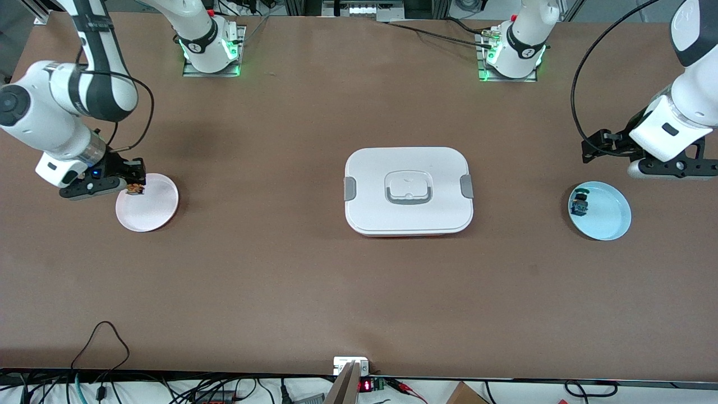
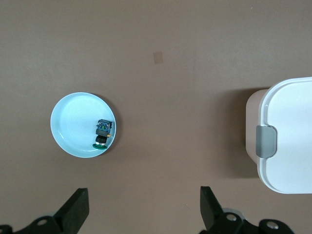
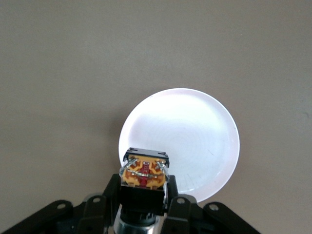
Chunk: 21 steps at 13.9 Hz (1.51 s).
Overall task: Transfer orange switch to right arm and place
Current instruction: 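Lower the orange switch onto the white plate and open the right gripper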
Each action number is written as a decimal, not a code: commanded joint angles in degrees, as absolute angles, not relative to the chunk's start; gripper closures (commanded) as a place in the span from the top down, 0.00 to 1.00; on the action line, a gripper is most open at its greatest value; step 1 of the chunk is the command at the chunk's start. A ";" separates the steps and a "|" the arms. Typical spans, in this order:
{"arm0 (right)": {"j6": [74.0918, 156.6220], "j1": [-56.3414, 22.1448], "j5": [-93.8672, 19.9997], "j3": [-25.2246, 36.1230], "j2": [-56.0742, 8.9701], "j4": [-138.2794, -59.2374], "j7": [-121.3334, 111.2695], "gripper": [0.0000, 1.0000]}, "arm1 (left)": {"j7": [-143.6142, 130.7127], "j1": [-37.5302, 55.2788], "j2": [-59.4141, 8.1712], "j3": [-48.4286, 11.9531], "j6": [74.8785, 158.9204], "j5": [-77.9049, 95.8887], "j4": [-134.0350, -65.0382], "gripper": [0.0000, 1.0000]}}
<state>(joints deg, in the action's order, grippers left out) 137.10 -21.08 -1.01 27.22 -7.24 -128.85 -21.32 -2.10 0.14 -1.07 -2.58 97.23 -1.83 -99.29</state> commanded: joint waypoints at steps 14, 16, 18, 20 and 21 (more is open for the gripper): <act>153.62 -18.63 -1.84 26.19 -22.14 -129.90 -20.66 0.00 | -3.34 0.44 0.18 -3.34 92.91 -1.05 -98.44 1.00; 154.25 -18.63 -4.03 25.93 -23.29 -129.90 -20.83 0.00 | -3.25 0.44 0.09 -3.34 92.90 -1.05 -98.35 1.00; 154.34 -18.81 -5.44 25.67 -23.90 -129.90 -20.83 0.03 | -3.34 0.53 0.09 -3.34 92.90 -1.05 -98.35 1.00; 154.25 -18.81 -7.03 23.83 -24.17 -129.64 -20.83 0.33 | -3.25 0.53 0.09 -3.34 92.81 -1.05 -98.35 1.00; 154.16 -19.07 -7.12 23.82 -23.73 -129.64 -20.66 0.63 | -3.25 0.53 0.09 -3.34 92.81 -1.05 -98.35 1.00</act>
<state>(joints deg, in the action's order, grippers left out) 153.70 -19.58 -6.03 25.20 -24.25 -129.84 -20.91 -2.87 0.40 -0.52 -3.27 94.02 -1.83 -98.84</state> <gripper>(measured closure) 0.590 0.000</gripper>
